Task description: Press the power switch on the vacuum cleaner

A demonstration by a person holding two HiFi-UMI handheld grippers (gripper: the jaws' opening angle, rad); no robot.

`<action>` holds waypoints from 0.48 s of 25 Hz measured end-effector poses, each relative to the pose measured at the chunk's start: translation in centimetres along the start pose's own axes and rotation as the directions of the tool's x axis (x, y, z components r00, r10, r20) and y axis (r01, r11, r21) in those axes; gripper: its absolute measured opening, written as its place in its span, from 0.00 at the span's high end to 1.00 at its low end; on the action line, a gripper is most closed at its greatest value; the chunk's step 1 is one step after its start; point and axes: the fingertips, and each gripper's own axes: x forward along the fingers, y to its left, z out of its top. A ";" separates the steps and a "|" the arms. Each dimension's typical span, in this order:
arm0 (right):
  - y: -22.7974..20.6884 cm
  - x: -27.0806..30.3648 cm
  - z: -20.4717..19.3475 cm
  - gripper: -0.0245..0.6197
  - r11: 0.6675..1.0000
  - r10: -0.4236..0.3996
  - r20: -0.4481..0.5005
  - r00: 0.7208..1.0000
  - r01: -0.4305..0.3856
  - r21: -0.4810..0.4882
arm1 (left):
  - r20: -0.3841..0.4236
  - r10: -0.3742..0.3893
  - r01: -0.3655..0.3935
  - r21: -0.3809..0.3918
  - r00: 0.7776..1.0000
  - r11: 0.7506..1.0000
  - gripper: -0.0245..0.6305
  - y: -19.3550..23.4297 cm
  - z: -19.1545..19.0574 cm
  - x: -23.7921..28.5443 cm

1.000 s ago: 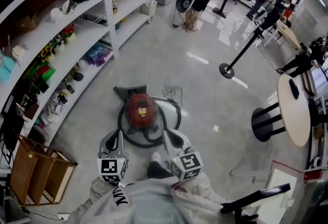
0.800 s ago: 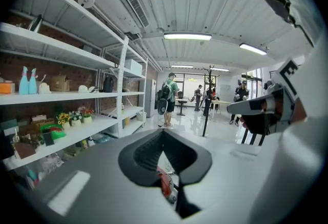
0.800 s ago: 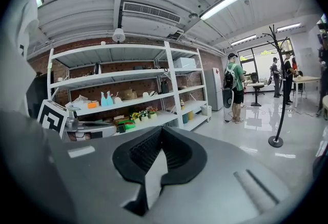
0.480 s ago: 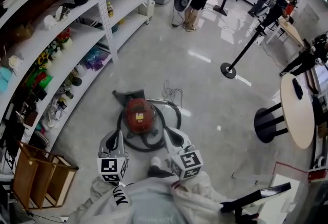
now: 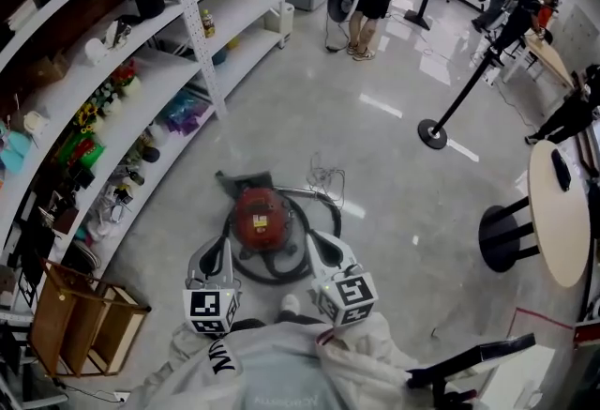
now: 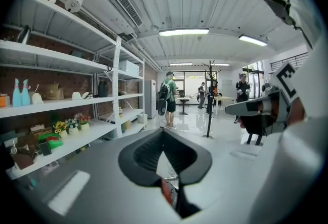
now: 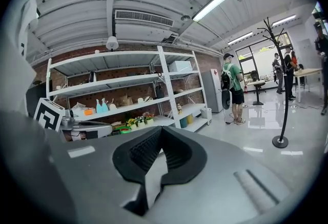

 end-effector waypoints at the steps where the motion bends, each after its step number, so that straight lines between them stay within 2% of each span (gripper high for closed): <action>1: -0.3 0.1 -0.1 0.96 1.000 0.004 -0.002 1.000 -0.004 0.002 | -0.002 0.006 -0.006 0.005 1.000 1.000 0.96 0.0 0.0 0.1; 12: -0.9 1.6 -1.0 0.96 0.999 0.022 -0.009 1.000 -0.022 0.045 | -0.048 0.053 -0.051 0.032 0.997 0.998 0.96 1.2 -0.9 -0.4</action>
